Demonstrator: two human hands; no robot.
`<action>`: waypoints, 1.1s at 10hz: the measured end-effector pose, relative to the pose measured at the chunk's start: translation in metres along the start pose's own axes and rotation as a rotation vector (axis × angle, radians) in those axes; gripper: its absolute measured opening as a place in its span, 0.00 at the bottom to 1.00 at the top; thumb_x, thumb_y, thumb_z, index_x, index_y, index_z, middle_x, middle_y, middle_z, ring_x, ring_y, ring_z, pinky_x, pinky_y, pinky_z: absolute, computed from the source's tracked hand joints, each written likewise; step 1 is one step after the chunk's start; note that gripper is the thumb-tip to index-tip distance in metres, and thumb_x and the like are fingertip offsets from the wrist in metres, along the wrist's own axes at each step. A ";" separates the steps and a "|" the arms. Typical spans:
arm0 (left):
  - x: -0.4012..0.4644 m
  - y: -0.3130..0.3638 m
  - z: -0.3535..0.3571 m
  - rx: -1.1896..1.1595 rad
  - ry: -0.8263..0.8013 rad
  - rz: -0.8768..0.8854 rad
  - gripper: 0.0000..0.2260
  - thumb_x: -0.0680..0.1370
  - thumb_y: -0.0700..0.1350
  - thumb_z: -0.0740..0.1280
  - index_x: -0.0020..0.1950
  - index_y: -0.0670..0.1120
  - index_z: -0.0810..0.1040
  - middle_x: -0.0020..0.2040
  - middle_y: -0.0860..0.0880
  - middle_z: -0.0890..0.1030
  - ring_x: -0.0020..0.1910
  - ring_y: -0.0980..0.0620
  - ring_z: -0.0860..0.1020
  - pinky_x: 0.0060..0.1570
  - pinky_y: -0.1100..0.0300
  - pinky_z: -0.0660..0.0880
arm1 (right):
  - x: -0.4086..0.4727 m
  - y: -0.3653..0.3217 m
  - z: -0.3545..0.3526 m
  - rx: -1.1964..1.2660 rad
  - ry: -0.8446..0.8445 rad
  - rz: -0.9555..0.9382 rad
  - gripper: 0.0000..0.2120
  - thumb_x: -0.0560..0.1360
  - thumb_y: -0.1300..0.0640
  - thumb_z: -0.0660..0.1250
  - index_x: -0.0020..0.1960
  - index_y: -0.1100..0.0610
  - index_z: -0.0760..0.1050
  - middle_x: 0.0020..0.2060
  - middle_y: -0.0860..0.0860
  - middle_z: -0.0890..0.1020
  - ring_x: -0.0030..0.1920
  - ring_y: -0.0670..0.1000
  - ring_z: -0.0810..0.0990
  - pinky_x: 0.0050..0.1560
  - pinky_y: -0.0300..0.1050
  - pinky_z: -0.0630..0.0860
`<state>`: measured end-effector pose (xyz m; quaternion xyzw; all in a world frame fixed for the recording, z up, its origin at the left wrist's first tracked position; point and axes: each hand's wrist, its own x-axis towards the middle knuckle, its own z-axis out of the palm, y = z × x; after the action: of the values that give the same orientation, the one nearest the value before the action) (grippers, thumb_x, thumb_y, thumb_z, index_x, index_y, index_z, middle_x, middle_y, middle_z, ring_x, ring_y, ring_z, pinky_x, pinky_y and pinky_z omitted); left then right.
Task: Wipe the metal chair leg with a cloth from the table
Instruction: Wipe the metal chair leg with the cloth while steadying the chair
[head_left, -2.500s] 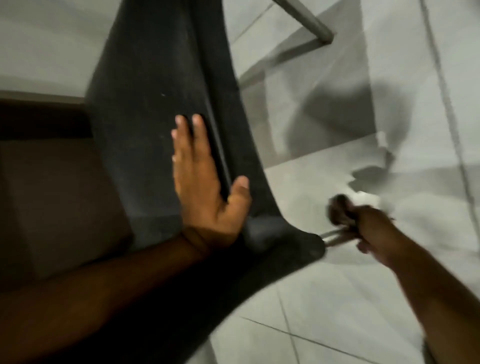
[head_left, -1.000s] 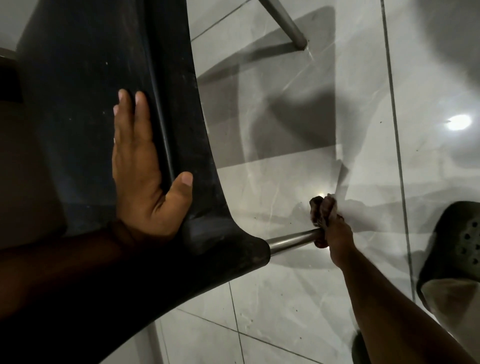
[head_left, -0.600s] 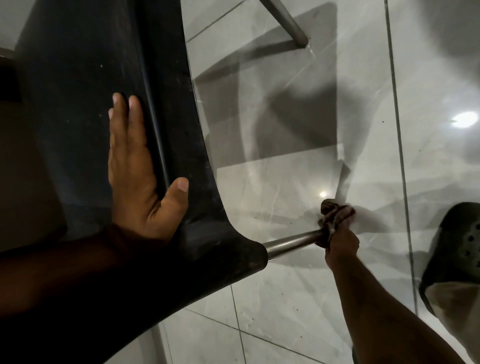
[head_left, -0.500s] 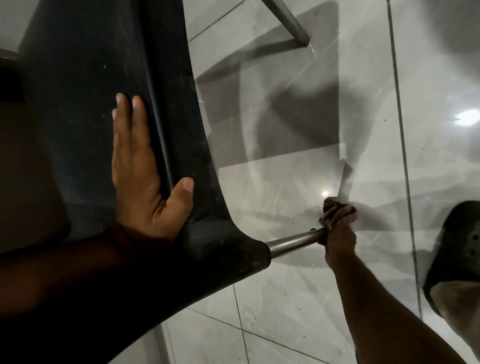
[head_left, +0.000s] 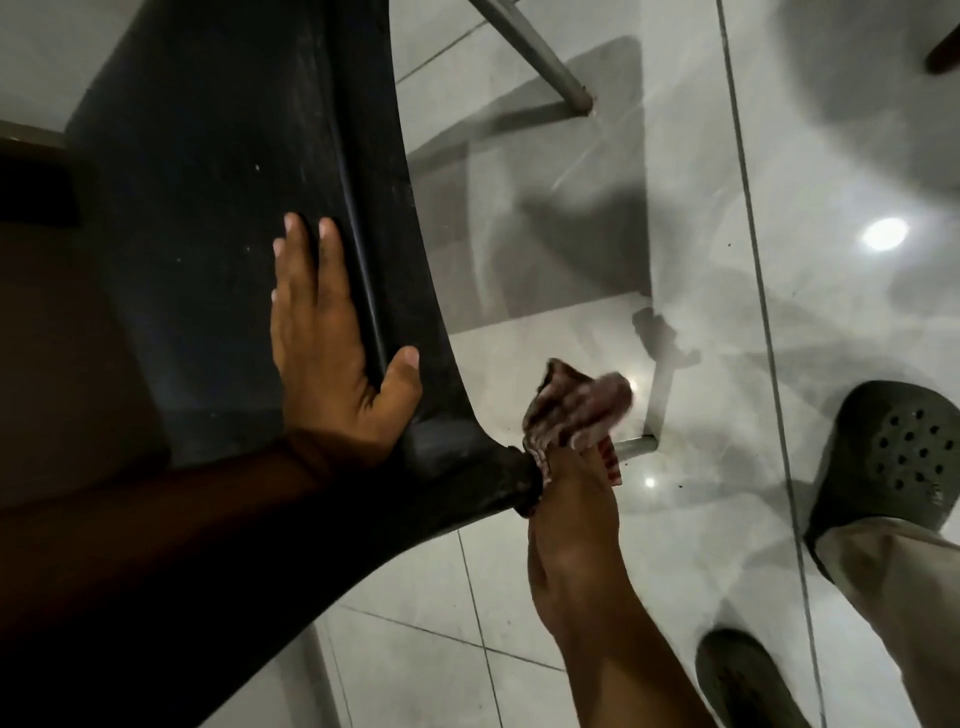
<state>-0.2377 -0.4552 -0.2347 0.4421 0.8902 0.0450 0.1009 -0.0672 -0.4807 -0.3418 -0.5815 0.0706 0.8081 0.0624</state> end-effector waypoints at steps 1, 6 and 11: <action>0.002 -0.002 0.003 0.003 0.017 0.008 0.41 0.74 0.61 0.55 0.78 0.36 0.49 0.80 0.32 0.50 0.80 0.34 0.48 0.76 0.32 0.51 | 0.014 -0.011 -0.004 -0.238 0.009 -0.063 0.25 0.81 0.54 0.61 0.77 0.55 0.65 0.70 0.58 0.74 0.63 0.54 0.78 0.65 0.51 0.75; 0.005 -0.002 0.004 -0.013 0.026 0.053 0.41 0.72 0.55 0.56 0.74 0.27 0.49 0.76 0.25 0.49 0.78 0.28 0.47 0.77 0.33 0.49 | 0.192 -0.037 -0.090 -0.694 0.208 0.019 0.09 0.82 0.51 0.57 0.56 0.54 0.71 0.47 0.58 0.76 0.38 0.54 0.74 0.36 0.47 0.73; 0.003 0.004 -0.018 0.177 -0.259 -0.084 0.46 0.70 0.62 0.57 0.78 0.49 0.35 0.81 0.40 0.41 0.80 0.40 0.40 0.77 0.39 0.46 | -0.020 -0.061 0.011 -0.634 0.055 -0.002 0.13 0.82 0.49 0.58 0.58 0.55 0.76 0.51 0.59 0.83 0.47 0.57 0.83 0.32 0.41 0.78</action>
<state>-0.2403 -0.4501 -0.2165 0.4138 0.8879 -0.0953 0.1770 -0.0599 -0.4195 -0.3216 -0.5937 -0.1837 0.7737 -0.1234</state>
